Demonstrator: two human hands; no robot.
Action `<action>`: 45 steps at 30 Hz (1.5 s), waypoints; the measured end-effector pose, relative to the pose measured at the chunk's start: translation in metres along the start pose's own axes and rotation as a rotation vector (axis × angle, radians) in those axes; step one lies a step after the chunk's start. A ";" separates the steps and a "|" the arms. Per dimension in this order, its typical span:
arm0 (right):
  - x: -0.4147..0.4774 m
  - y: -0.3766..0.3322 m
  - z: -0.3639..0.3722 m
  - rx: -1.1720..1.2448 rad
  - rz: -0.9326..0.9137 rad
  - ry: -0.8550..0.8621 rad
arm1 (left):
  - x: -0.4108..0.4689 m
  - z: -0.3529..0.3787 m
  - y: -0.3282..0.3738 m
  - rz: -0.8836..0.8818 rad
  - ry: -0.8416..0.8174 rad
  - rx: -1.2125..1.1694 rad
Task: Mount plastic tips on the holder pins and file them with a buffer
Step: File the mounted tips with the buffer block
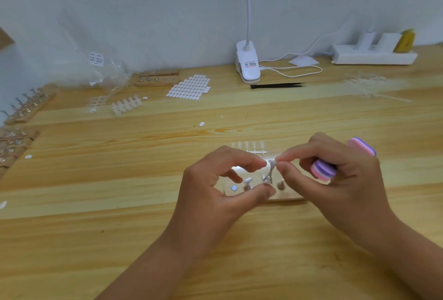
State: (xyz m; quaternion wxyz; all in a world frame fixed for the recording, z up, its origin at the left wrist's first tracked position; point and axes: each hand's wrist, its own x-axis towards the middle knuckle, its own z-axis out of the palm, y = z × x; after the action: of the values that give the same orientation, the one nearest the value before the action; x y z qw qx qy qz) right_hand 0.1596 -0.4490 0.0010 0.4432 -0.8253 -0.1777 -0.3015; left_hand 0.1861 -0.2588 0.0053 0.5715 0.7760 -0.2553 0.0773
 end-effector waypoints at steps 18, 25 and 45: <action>-0.004 -0.009 0.007 0.214 0.120 -0.020 | 0.000 0.003 0.001 -0.008 -0.027 -0.418; -0.007 -0.014 0.009 0.266 0.161 -0.009 | -0.001 0.006 0.002 -0.050 -0.007 -0.447; -0.004 0.006 0.005 0.061 -0.105 -0.045 | 0.001 0.000 0.002 -0.107 0.044 -0.374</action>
State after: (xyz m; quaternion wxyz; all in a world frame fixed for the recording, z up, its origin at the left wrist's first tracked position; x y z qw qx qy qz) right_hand 0.1613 -0.4485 -0.0073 0.4476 -0.8074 -0.2401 -0.3000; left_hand 0.1865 -0.2599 0.0072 0.7143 0.6671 -0.2112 0.0148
